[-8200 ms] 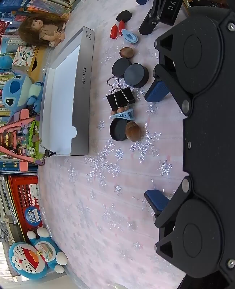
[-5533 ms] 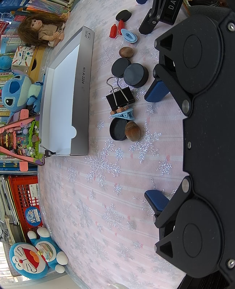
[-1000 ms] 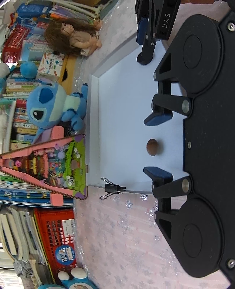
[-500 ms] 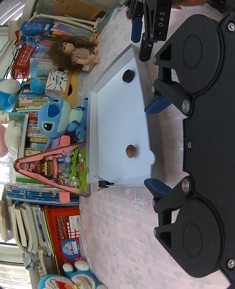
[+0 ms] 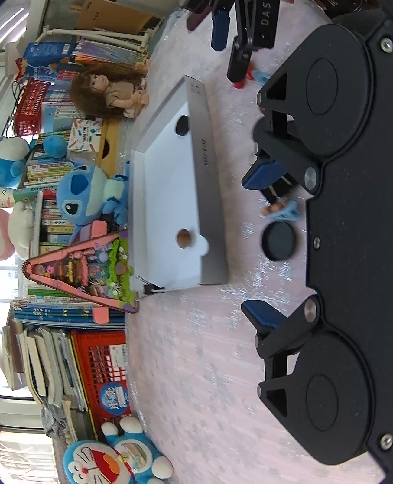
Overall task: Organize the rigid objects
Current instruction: 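Withdraw both open tools from the box back toward the objects, then grasp the black round lid with the left tool while the right tool grasps a red crayon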
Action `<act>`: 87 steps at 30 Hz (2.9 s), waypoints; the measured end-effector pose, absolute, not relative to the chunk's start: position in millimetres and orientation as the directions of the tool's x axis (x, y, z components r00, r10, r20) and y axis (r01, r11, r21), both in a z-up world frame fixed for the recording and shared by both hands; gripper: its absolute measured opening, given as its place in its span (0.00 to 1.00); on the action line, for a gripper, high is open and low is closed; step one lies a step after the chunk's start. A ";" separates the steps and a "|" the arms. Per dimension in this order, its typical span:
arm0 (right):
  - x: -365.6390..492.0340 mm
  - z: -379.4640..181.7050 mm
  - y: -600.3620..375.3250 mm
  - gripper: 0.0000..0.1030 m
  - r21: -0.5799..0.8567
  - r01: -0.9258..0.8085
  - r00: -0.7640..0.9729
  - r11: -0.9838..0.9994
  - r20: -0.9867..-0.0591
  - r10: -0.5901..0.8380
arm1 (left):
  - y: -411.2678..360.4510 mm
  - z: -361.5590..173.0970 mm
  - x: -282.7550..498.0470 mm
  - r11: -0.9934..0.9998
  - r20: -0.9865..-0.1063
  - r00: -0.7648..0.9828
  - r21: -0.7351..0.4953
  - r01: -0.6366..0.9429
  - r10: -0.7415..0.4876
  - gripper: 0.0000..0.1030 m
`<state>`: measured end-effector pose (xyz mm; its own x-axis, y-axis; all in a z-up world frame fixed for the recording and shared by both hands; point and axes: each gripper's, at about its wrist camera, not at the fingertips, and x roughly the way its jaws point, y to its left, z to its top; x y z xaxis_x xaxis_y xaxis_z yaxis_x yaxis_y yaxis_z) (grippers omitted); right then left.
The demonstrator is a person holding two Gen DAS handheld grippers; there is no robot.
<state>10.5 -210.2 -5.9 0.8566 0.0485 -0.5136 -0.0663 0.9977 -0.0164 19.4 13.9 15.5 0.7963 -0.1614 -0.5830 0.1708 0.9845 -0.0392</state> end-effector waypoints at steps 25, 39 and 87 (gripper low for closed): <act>-6.8 -23.3 -216.8 0.82 -0.035 0.017 0.858 0.999 -0.513 -0.032 | 28.3 6.8 1.1 0.990 -0.600 0.790 -0.027 0.138 -0.127 0.41; -3.7 -28.6 -203.1 0.80 -0.032 -0.030 0.856 0.999 -0.517 0.009 | 17.8 -5.4 12.8 0.990 -0.599 0.792 -0.012 0.140 -0.119 0.41; 28.4 9.8 -205.6 0.48 0.006 0.013 0.898 1.000 -0.440 -0.009 | 13.7 47.4 44.9 0.988 -0.529 0.834 -0.083 0.131 -0.155 0.28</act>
